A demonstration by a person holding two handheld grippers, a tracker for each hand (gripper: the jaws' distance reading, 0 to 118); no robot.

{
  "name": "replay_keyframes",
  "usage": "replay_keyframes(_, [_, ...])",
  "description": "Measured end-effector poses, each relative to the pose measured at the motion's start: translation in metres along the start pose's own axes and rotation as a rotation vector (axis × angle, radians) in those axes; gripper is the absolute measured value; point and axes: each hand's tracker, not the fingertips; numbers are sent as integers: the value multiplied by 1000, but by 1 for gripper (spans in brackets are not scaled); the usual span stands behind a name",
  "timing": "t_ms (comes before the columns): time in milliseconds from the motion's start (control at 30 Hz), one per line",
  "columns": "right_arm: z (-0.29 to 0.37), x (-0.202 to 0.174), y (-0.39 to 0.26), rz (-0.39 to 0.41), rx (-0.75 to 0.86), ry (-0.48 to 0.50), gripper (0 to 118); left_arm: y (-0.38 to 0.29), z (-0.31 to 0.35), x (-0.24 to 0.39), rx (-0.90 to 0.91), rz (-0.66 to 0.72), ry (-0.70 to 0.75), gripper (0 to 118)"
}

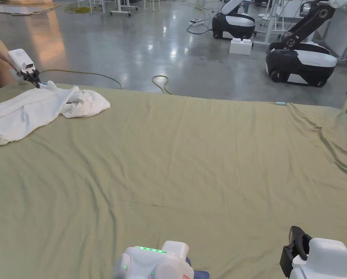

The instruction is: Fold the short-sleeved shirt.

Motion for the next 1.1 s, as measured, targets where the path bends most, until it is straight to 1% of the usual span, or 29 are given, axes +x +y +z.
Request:
replay_keyframes(67, [0,0,0,0,0,-1,0,0,-1,-3,0,-1,-30,16])
replay_keyframes(100, [-1,-1,-1,-1,-2,1,0,0,-3,-6,-5,-6,-39,24])
replay_keyframes(133, [-1,-1,-1,-2,-2,2,0,1,-3,-7,-11,-6,-49,36])
replay_keyframes(167, [-1,-2,-1,-2,-2,3,0,0,-2,-12,-19,8,-93,47])
replay_keyframes(200, [0,-2,-1,-1,-3,3,0,-1,-1,-15,-14,27,-128,52])
replay_keyframes(333, [1,-2,-2,4,-2,5,0,-5,13,-39,46,79,-246,56])
replay_keyframes(400, [2,-1,-2,4,-1,6,0,-8,17,-54,84,120,-273,56])
replay_keyframes(467, [3,0,-2,4,-1,2,0,-12,14,-68,92,166,-320,52])
replay_keyframes(567, [3,1,-3,5,-4,0,0,-15,3,-84,104,233,-437,26])
replay_keyframes(600, [3,2,-4,4,-6,-1,0,-17,1,-85,131,238,-481,25])
replay_keyframes(667, [4,3,-5,-1,-13,-2,0,-22,7,-81,170,256,-620,25])
replay_keyframes(700, [4,3,-5,1,-16,-5,0,-23,9,-79,161,254,-649,25])
replay_keyframes(800, [7,5,-6,10,-17,-9,0,-25,21,-65,177,173,-529,25])
replay_keyframes(833, [7,5,-6,14,-18,-9,0,-24,21,-63,171,166,-511,25])
replay_keyframes(900, [7,6,-7,17,-21,-8,0,-23,15,-63,155,199,-503,25])
replay_keyframes(967, [7,5,-8,16,-24,-9,0,-20,1,-61,131,173,-370,21])
replay_keyframes(1000, [6,5,-8,14,-25,-7,0,-19,-6,-58,115,157,-341,18])
replay_keyframes(1100, [6,3,-9,11,-26,-1,0,-21,-45,-52,22,131,-338,15])
